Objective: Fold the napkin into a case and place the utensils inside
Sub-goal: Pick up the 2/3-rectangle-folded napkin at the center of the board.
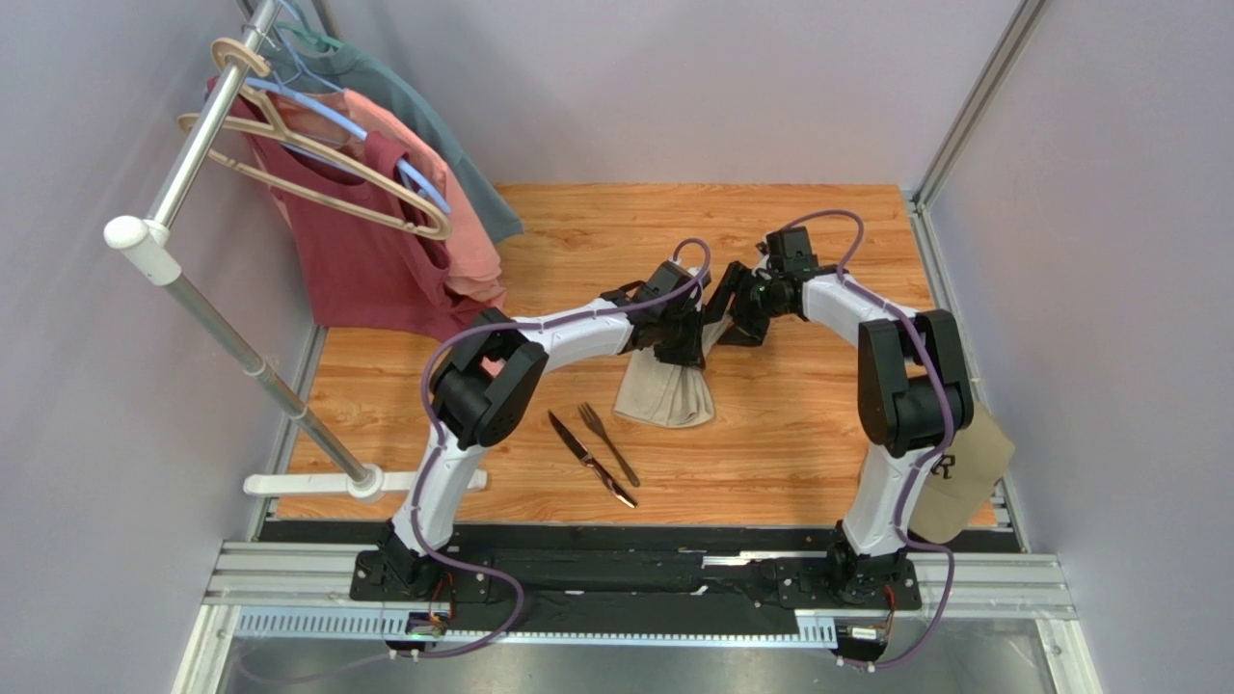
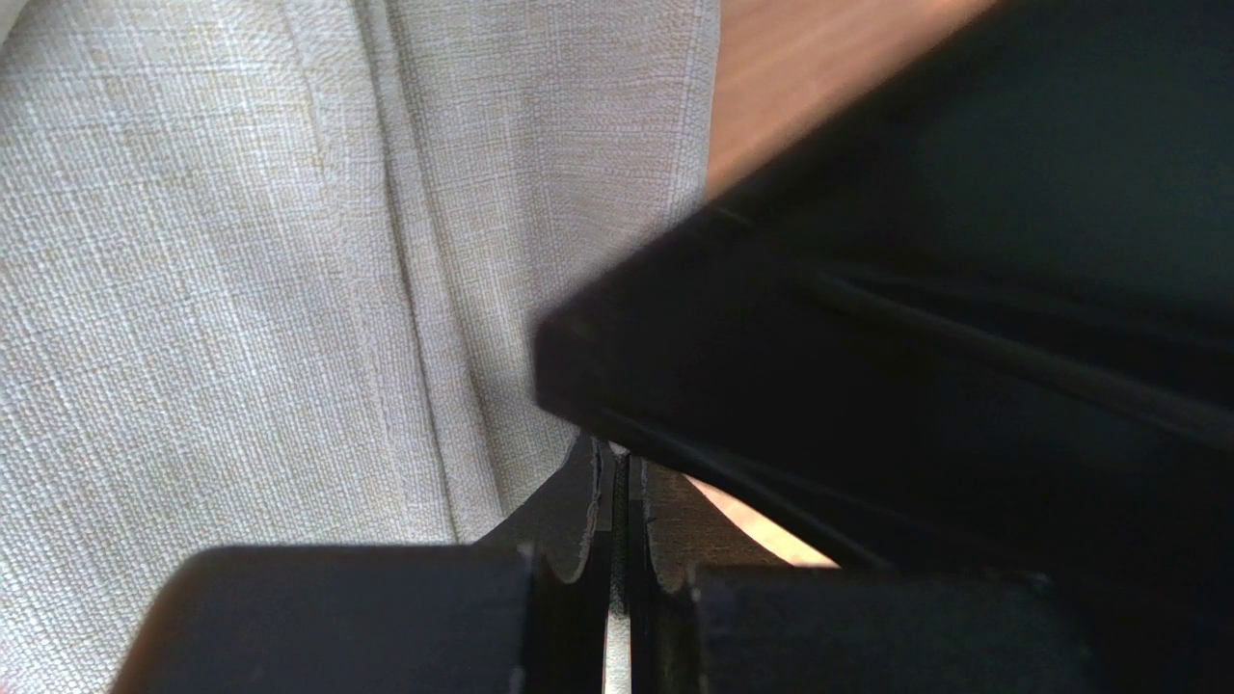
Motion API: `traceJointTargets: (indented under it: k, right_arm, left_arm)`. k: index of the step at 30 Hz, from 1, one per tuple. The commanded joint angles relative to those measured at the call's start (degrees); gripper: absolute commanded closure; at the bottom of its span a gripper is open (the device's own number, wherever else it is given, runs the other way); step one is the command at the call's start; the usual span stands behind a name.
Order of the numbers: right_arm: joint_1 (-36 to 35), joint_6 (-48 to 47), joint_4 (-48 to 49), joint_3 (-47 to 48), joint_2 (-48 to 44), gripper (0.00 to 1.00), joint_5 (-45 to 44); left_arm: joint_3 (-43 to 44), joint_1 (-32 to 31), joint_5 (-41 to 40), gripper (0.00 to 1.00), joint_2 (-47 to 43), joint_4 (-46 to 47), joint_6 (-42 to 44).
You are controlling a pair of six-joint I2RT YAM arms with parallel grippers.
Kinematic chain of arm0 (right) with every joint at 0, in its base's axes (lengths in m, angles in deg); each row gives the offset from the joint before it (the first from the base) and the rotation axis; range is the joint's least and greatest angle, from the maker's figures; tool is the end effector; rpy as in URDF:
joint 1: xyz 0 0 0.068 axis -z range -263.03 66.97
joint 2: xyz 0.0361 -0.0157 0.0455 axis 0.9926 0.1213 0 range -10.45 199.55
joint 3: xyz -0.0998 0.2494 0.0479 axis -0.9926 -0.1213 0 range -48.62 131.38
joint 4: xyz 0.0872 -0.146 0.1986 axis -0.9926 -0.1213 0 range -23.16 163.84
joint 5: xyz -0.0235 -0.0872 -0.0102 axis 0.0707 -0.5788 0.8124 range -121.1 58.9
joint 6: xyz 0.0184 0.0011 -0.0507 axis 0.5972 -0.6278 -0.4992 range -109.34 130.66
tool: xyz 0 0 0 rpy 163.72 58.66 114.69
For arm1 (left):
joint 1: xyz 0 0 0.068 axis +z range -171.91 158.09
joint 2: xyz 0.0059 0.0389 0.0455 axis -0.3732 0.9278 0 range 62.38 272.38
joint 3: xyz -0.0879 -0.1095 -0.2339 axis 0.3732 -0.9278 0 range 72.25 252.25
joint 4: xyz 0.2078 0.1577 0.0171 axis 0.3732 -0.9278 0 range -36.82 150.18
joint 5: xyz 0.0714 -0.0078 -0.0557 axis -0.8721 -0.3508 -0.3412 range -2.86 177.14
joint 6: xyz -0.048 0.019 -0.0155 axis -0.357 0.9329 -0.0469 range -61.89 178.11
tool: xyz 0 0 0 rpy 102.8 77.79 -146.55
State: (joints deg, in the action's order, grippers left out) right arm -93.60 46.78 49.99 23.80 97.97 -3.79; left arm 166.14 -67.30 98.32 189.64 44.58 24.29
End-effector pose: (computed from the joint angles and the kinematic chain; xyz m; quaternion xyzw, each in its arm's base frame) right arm 0.3803 0.0876 0.1773 0.1476 0.9286 0.3095 0.1417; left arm 0.3384 -0.3529 0.1568 0.1279 0.9239 -0.2927 0.2106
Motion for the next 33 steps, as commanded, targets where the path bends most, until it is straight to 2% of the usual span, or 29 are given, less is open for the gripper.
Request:
traceJointTargets:
  k: [1,5,8,13,19,20,26,31,33]
  right_arm:
    - [-0.5,0.1,-1.8,2.0,1.8,0.4,-1.7]
    - [-0.6,-0.6,-3.5,0.6,0.8,0.41,-3.3]
    - [-0.5,0.3,-1.1,-2.9,-1.1,0.4,-5.1]
    - [-1.0,1.0,-2.5,0.8,2.0,0.42,-5.9]
    - [-4.0,3.2,-5.7,4.1,4.4,0.52,-9.8]
    - [-4.5,3.3,-5.9,4.3,4.8,0.57,-10.3]
    - [-5.3,2.4,-9.4,5.4,5.6,0.7,-15.1]
    - [-5.3,-0.9,-13.3,6.9,4.3,0.71,-19.3]
    - [-5.3,-1.7,-13.8,7.2,4.2,0.77,-19.9]
  left_arm:
    - [-1.2,-0.4,4.2,1.0,-4.7,3.7,-1.5]
    - [-2.7,-0.3,3.8,1.0,-6.0,4.5,-1.7]
    - [-2.9,-0.3,4.1,1.0,-6.4,4.6,-1.7]
    - [-3.7,-0.4,5.3,1.0,-6.9,6.0,-2.5]
    - [-3.4,-0.4,6.1,1.0,-6.9,6.7,-2.4]
    - [-3.4,-0.4,6.4,1.0,-6.9,7.0,-2.3]
    - [-3.4,-0.4,7.5,1.0,-6.4,8.0,-1.9]
    - [-3.4,-0.4,7.5,1.0,-6.3,8.7,-2.2]
    - [-3.4,-0.4,7.8,1.0,-6.2,9.0,-2.5]
